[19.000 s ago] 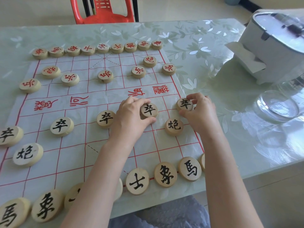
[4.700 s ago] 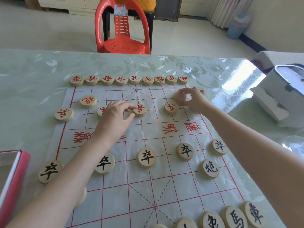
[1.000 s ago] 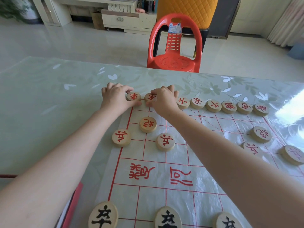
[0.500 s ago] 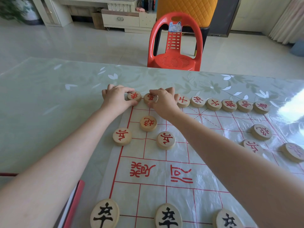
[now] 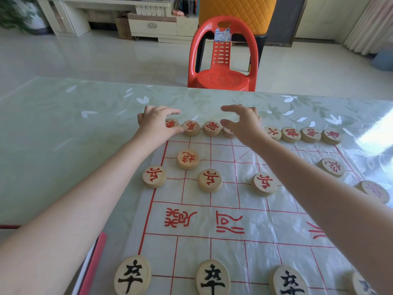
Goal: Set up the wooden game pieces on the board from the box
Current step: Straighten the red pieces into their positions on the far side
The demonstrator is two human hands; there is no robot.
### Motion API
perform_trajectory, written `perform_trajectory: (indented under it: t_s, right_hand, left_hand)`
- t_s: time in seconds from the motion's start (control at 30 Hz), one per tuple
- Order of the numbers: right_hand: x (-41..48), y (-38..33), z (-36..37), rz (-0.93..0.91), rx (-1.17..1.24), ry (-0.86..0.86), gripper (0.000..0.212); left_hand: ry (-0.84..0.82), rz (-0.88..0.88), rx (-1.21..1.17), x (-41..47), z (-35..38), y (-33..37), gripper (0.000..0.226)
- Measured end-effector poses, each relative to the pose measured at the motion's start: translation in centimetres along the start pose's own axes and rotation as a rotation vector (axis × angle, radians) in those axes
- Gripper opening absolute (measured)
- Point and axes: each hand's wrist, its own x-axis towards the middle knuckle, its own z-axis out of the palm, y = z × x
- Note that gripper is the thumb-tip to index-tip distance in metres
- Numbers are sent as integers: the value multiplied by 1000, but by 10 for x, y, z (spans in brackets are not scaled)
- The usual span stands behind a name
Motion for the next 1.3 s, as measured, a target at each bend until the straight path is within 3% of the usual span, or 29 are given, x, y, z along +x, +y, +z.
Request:
perform_trajectory:
  t_s: [0.23,0.5,0.83,1.0,1.17,1.3]
  right_hand:
    - [-7,27,-23,70,-133,-56,52]
    - [-10,24,-21,-44,-203,-187,55]
    - [-7,30,-20,-110,-180,-149,52]
    - [-5,31,-14,-132,-242,-124,51]
    - [-3,29,-4,-100,-362,-55,54]
    - [-3,30,-3,-68,-337,-63,69]
  left_hand:
    - [-74,83,51,6,20,41,48]
    - [-16,71,186,12,42,62,52]
    - [14,28,234,12,51,65,59]
    - [38,4,202,12,55,66,46]
    - [-64,9,96,8,50,69,42]
    - [-123,-4,59,8,45,67,47]
